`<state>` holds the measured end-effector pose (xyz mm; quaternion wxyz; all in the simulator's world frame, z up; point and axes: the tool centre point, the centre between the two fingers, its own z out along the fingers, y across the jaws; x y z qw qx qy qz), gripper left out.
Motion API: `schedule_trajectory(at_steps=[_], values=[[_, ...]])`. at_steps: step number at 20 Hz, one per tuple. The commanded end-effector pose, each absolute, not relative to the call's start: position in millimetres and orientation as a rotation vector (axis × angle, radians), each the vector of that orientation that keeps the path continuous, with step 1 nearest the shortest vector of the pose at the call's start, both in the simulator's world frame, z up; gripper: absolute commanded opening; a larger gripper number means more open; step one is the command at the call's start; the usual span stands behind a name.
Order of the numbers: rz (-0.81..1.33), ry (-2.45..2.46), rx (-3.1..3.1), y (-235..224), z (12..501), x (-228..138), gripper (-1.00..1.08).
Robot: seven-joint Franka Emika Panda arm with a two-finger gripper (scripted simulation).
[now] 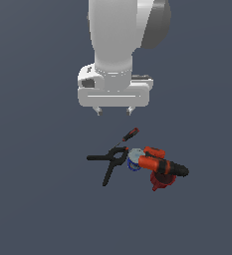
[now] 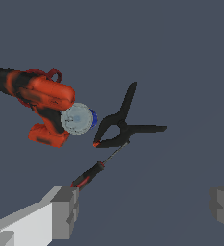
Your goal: Pick up a designated object from a clutter of objects.
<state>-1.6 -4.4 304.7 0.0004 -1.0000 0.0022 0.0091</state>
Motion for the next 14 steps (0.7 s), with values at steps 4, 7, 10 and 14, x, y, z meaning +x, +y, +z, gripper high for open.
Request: schedule_trajectory(at_steps=[4,7,10,14], values=[[0.024,0.013,-3.144,-6.5,304.8,-1.4,1.0],[0.013,0.034,-3.154,-12.4,305.9,-1.3,1.0],[0.007,0.056,-3.159,-16.7,308.0,-2.2,1.0],[0.008,0.053,-3.158,-16.3,307.7,-2.0,1.0]])
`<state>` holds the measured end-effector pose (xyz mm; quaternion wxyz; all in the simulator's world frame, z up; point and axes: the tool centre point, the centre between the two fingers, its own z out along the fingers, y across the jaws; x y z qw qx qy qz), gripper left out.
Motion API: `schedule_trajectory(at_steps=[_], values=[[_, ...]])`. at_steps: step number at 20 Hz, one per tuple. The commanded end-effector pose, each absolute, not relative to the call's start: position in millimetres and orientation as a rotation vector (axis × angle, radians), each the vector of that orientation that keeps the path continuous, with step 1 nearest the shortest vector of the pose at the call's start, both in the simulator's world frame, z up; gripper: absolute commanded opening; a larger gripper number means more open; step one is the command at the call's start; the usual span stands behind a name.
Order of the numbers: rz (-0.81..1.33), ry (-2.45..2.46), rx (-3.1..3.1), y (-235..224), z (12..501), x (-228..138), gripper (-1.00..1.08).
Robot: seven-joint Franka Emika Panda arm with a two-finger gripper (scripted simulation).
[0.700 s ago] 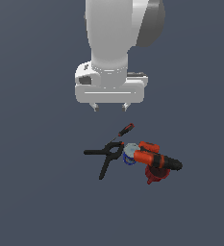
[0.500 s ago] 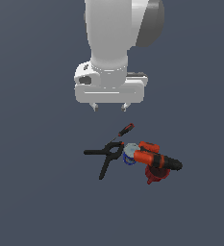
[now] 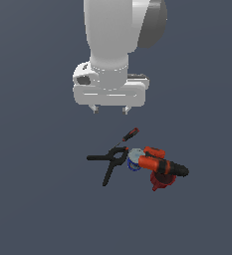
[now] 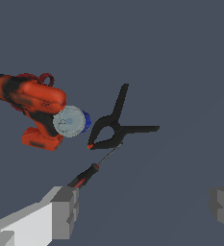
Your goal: Pick up a designated object from a clutter of objects.
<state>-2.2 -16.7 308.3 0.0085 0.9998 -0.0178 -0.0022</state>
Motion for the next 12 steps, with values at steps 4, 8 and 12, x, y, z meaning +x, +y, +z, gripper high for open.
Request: schedule_trajectory(at_steps=[4,8,12], values=[[-0.008,-0.002,3.122,-11.8,299.6,2.5,1.0],[-0.008,0.096,3.117,-3.1,283.7,10.8,1.0],[-0.009,0.244,3.105,10.6,259.2,22.0,1.0]])
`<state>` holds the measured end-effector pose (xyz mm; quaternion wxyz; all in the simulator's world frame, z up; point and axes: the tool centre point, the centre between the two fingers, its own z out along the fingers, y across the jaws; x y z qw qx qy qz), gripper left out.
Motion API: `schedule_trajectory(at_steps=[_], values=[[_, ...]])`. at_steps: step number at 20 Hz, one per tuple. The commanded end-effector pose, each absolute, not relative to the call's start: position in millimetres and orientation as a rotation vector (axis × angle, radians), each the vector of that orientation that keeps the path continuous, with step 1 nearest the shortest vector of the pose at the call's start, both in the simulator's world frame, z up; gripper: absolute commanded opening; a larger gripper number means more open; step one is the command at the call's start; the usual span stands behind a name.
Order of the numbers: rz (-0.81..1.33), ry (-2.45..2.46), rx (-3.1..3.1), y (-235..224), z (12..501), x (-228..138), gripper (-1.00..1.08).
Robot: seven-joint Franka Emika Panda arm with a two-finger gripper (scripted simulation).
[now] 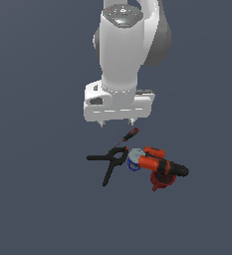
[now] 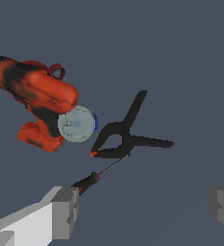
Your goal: Pick up a designated object from a clutter of objects.
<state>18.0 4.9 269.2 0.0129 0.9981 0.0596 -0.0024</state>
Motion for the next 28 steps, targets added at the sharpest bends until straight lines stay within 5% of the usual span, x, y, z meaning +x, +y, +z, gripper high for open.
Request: schedule_trajectory(at_steps=[1,14,28], values=[[-0.009,0.288,3.101,14.9,251.7,25.0,1.0],[-0.004,0.87,3.009,77.9,147.4,49.9,1.0],[-0.002,0.985,2.983,91.8,119.2,50.8,1.0]])
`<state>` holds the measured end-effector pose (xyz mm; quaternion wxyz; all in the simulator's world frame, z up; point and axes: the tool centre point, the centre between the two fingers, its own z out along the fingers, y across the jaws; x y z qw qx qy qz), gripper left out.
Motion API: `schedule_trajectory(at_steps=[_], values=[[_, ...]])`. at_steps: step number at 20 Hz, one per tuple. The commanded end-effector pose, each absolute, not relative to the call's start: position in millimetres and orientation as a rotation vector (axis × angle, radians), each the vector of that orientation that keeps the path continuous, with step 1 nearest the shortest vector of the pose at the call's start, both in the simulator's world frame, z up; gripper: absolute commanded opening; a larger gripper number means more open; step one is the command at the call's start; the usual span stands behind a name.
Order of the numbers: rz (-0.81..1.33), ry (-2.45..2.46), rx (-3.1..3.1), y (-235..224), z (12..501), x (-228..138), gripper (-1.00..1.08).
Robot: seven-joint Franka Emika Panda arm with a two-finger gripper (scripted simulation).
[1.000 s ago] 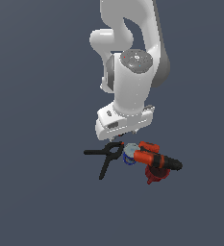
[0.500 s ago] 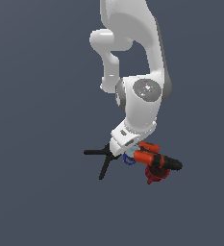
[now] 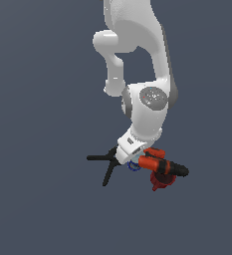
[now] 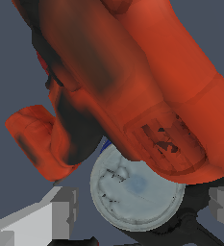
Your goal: Pick up a designated object from a clutter of objects.
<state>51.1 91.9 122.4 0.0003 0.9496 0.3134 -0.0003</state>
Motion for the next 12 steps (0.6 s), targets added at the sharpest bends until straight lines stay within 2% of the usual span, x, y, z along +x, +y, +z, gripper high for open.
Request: schedule_trajectory(at_steps=[1,12], values=[[-0.002,0.986,2.983,92.0,115.8,50.7,1.0],[0.0,0.993,2.981,92.6,74.4,51.0,1.0]])
